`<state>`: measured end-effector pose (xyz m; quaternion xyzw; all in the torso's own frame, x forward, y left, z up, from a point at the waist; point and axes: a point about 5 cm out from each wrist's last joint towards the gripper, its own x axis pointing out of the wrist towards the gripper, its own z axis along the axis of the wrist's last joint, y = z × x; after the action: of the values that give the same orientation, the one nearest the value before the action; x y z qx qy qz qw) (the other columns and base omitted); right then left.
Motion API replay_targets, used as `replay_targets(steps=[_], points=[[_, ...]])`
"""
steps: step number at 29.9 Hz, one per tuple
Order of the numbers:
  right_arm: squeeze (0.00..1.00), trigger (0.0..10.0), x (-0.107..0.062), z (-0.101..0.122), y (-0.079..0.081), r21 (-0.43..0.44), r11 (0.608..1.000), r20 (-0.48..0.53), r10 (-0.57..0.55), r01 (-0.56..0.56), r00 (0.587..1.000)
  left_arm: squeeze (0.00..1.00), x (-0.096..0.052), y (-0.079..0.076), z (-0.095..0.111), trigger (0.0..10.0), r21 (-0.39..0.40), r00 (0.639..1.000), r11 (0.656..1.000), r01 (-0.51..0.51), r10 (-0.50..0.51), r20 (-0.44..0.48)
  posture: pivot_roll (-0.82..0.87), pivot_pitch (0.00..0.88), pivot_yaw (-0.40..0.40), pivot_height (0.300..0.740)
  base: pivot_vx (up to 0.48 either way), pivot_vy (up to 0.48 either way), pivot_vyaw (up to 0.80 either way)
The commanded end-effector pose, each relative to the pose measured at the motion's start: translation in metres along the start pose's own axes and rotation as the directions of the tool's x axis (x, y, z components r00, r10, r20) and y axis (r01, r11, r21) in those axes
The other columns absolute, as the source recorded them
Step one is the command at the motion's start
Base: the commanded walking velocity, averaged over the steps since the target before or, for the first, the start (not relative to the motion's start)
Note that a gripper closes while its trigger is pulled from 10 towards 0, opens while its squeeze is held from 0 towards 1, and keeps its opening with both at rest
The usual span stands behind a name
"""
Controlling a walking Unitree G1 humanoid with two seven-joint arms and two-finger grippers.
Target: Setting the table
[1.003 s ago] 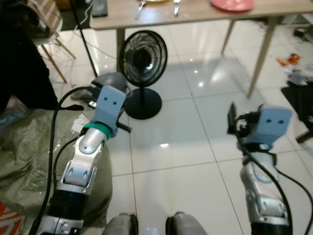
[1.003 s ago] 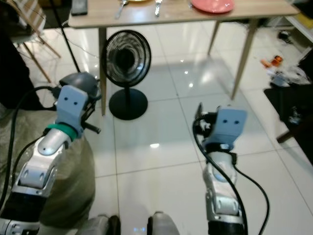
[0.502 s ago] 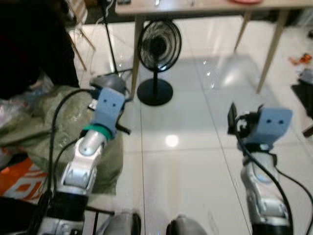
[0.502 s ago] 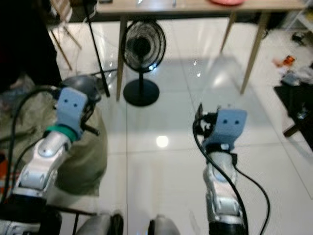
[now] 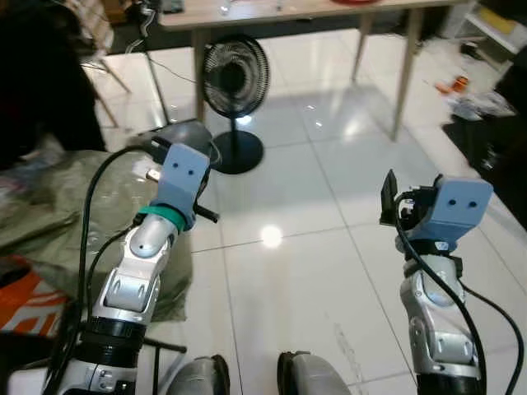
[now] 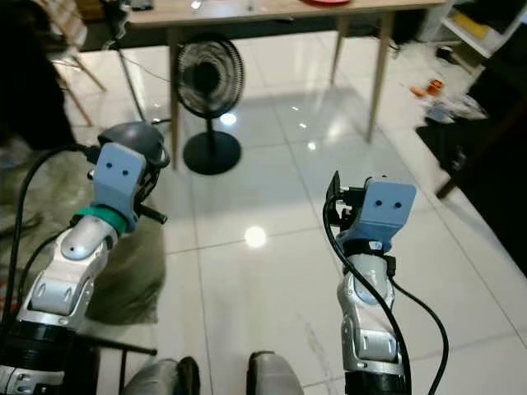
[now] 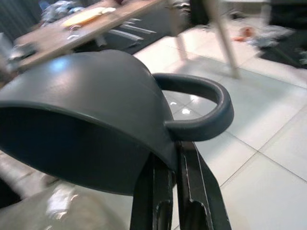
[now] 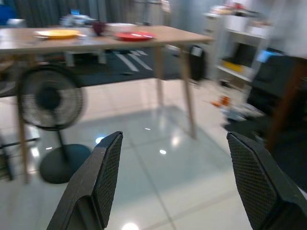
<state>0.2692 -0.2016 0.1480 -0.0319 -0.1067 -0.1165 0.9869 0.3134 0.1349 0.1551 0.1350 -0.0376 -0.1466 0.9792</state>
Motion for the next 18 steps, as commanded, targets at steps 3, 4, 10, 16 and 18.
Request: replay_targets(steps=[3, 4, 10, 16, 18], points=[[0.00, 10.0, -0.0017, -0.0018, -0.0018, -0.002, 1.000, -0.013, -0.012, 0.012, 1.000, 0.00, 0.0007, -0.0021, -0.0003, 10.0, -0.006, 1.000, 1.000, 0.014, -0.014, 0.001, -0.06, 0.026, 0.072, 0.740, 0.000, 0.000, -0.80], [0.00, 10.0, -0.0019, -0.0018, -0.0016, -0.001, 1.000, -0.014, -0.012, 0.012, 1.000, 0.00, 0.0008, -0.0020, -0.0003, 10.0, -0.006, 1.000, 1.000, 0.016, -0.016, 0.001, -0.05, 0.028, 0.073, 0.740, 0.000, 0.000, -0.80], [0.00, 10.0, -0.0028, -0.0023, -0.0018, 0.000, 1.000, -0.017, -0.014, 0.014, 1.000, 0.00, 0.0006, -0.0023, -0.0002, 10.0, -0.007, 1.000, 1.000, 0.019, -0.019, -0.002, -0.05, 0.032, 0.074, 0.740, 0.000, 0.000, -0.80], [0.00, 10.0, -0.0038, -0.0027, -0.0022, 0.000, 1.000, -0.022, -0.017, 0.017, 1.000, 0.00, -0.0003, -0.0034, -0.0005, 10.0, -0.019, 1.000, 1.000, 0.020, -0.020, -0.005, -0.05, 0.040, 0.072, 0.740, 0.000, 0.000, -0.80], [0.00, 10.0, -0.0037, -0.0029, -0.0024, 0.000, 1.000, -0.023, -0.018, 0.018, 1.000, 0.00, -0.0002, -0.0037, -0.0001, 10.0, -0.020, 1.000, 1.000, 0.020, -0.020, -0.004, -0.05, 0.041, 0.071, 0.740, 0.000, 0.000, -0.80]])
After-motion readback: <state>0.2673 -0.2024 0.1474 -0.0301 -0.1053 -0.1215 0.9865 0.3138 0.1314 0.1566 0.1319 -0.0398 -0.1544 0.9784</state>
